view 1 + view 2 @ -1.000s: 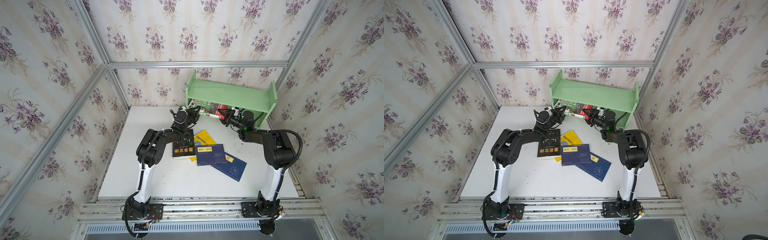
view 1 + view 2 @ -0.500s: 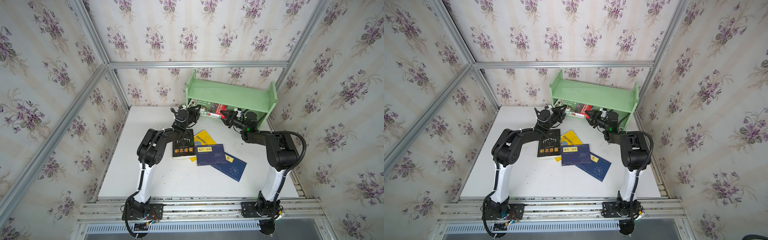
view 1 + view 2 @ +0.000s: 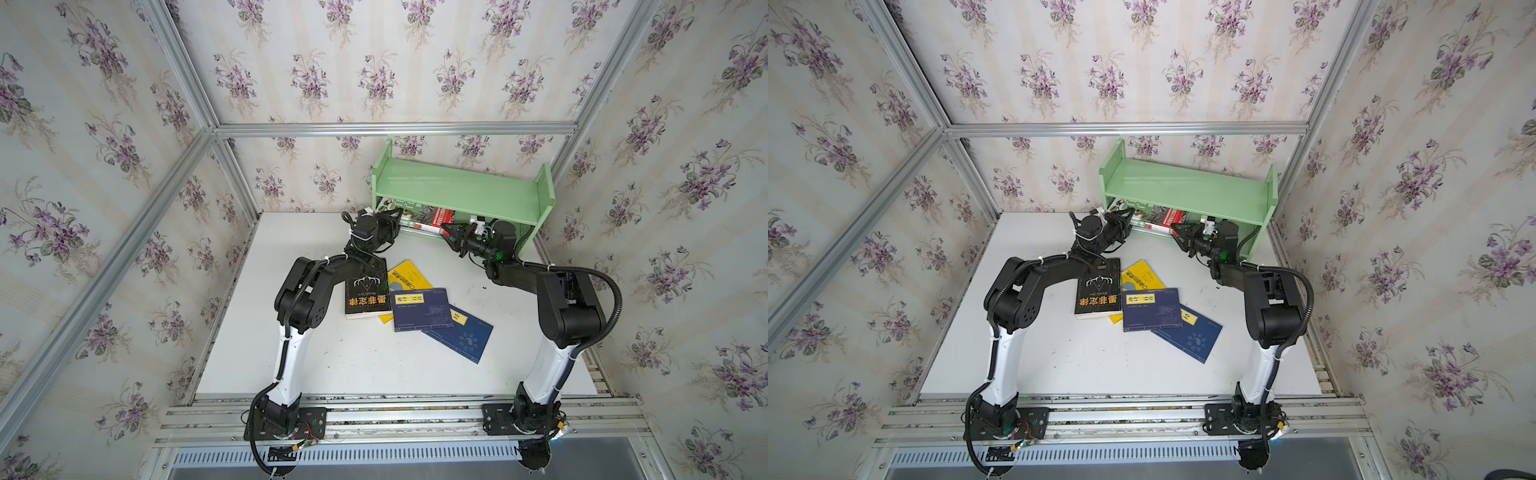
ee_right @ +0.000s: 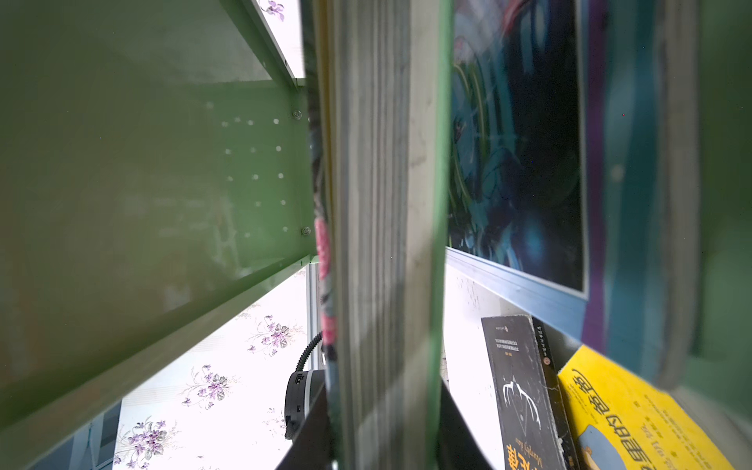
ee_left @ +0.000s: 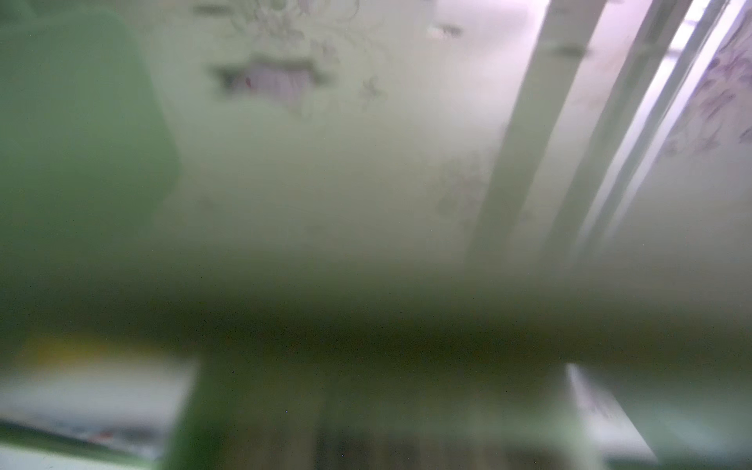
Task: Stacking books/files
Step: Place the book at the bookshelf.
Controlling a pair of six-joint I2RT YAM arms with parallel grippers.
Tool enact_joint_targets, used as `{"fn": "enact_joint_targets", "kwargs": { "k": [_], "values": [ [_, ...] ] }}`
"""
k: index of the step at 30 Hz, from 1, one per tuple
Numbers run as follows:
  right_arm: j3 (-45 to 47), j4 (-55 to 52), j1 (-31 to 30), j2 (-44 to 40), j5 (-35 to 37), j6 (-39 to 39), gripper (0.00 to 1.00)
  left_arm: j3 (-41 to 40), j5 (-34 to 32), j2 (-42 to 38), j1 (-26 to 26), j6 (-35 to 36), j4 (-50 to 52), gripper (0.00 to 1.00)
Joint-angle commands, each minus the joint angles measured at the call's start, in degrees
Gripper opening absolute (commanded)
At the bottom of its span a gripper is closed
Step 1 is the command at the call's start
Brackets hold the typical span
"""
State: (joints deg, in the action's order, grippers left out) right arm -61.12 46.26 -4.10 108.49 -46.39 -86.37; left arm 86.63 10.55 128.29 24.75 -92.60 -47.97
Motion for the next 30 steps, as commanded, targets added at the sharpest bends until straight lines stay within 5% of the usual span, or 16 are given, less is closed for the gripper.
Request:
{"fn": "enact_joint_targets", "kwargs": {
  "k": [1,10,17,25,30],
  "values": [
    [-1.5,1.9,0.0,0.2,-0.5,2.0,0.18,1.4,-0.1,-0.5,0.1,0.3,-10.0,0.11],
    [-3.9,3.9,1.8,2.0,0.3,2.7,0.12,-1.4,-0.3,-4.2,0.1,0.1,-4.6,0.59],
    [-3.6,4.9,2.3,2.6,0.8,3.2,0.1,-4.8,-0.1,-9.2,-0.4,1.0,1.7,0.83],
    [-3.6,11.8,2.2,4.5,-1.3,0.1,0.09,1.5,5.4,-7.3,-1.5,2.8,8.4,0.75],
    [-3.0,14.8,2.2,5.3,-3.3,-2.0,0.14,7.9,9.5,-2.5,-1.5,2.9,9.6,0.49]
  ]
}}
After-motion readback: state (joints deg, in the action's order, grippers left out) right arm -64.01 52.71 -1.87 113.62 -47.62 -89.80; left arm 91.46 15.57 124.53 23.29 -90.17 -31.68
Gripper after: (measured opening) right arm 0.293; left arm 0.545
